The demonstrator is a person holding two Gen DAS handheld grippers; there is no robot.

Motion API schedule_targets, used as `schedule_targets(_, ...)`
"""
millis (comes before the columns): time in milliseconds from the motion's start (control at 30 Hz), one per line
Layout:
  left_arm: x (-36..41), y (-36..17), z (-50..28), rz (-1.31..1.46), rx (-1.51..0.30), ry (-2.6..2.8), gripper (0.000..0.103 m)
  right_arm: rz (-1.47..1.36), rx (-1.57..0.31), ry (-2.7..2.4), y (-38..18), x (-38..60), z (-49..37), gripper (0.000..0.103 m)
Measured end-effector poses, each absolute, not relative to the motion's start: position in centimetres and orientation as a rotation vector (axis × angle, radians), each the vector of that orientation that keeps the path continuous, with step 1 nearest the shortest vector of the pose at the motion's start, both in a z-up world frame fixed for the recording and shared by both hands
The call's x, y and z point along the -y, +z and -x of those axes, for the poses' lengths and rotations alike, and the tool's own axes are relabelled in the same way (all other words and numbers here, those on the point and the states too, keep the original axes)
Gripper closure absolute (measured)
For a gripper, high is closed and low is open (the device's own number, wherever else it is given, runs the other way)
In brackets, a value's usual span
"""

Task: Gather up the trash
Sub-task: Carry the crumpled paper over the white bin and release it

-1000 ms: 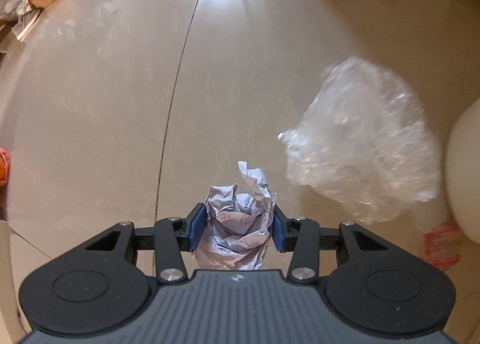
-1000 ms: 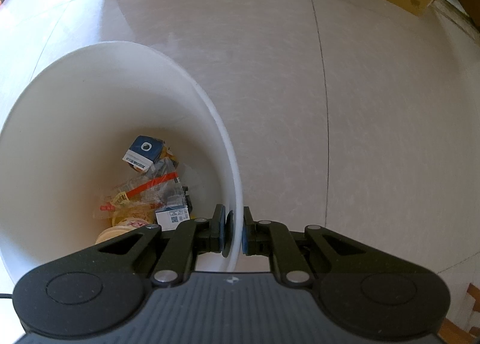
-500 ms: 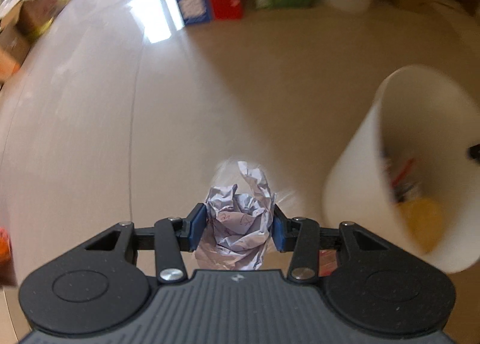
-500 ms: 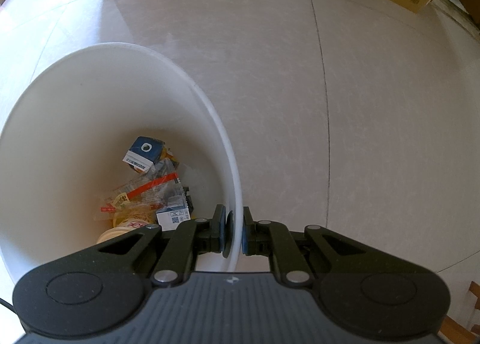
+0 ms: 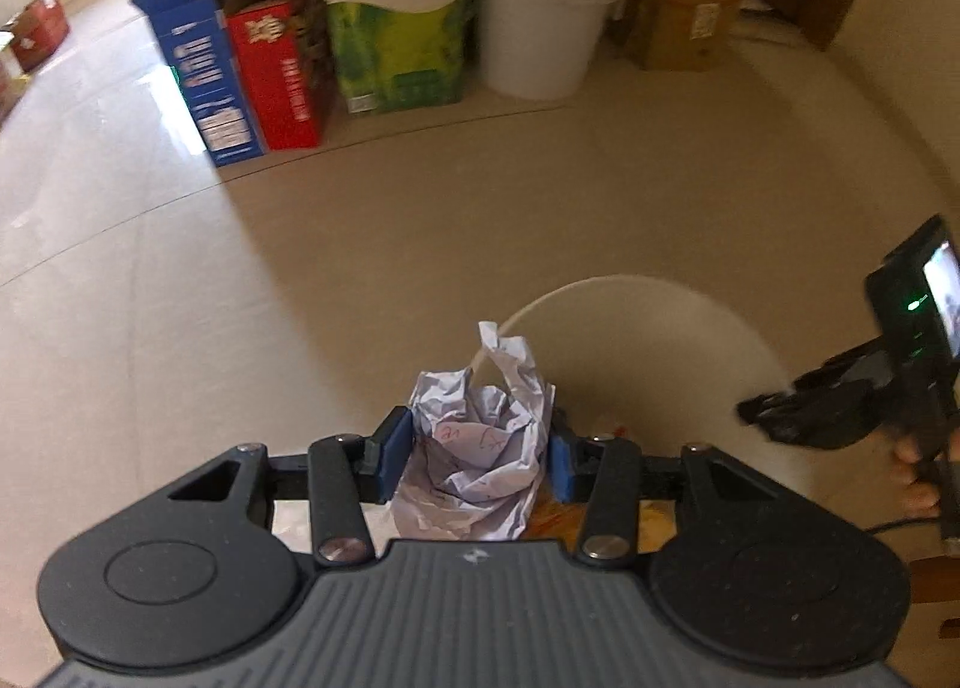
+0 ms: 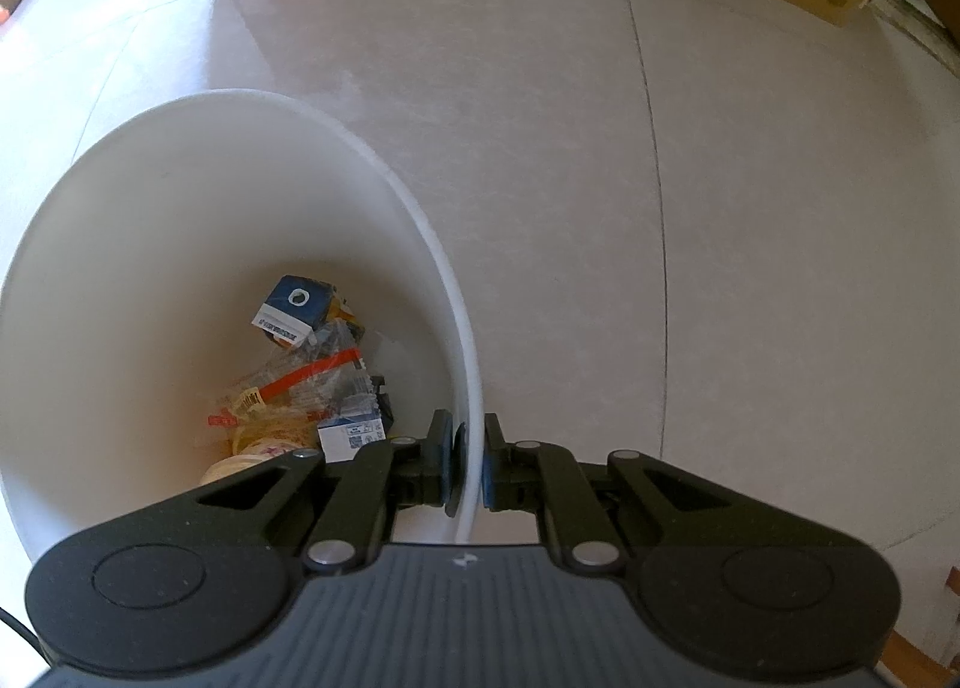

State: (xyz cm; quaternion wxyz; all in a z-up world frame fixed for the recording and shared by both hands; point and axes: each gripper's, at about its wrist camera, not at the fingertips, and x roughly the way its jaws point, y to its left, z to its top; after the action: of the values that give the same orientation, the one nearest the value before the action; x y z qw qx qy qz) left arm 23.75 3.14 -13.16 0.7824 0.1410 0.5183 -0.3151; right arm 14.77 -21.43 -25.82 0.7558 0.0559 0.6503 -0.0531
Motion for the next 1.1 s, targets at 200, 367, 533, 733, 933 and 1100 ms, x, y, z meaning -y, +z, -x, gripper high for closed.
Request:
schedule_targets(200, -1.9, -13.9, -23.4, -0.325, -1.117, -0.685, 0.022, -0.132, -1.411, -0.110, -25.6, 21.5, -14.5, 0.092)
schedule_targets(367, -1.9, -14.2, -23.4, -0.333, -1.145, -0.680, 0.022, -0.133, -1.410, -0.106, -25.5, 21.6, -14.4, 0.092)
schedule_targets(533, -2.2, -14.6, -23.7, -0.310, -1.171, -0.669, 0.022, -0.136, -1.413, -0.106, -25.4, 21.6, -14.6, 0.092)
schedule_targets(733, -2.5, -14.7, -23.7, -0.307, -1.178, -0.658, 0.022, -0.130, -1.413, -0.107, -25.4, 21.5, -14.6, 0.092)
schedule_targets(933, -3.5, -14.8, -24.2, -0.286, -1.182, -0.628, 0.022, -0.128, -1.412, -0.110, -25.5, 21.4, -14.6, 0.092)
schedule_targets(1100, -5.6, -15.1, -24.6, -0.250, -1.181, -0.599, 0.017, -0.129, -1.410, -0.113, -25.5, 21.4, -14.5, 0.092)
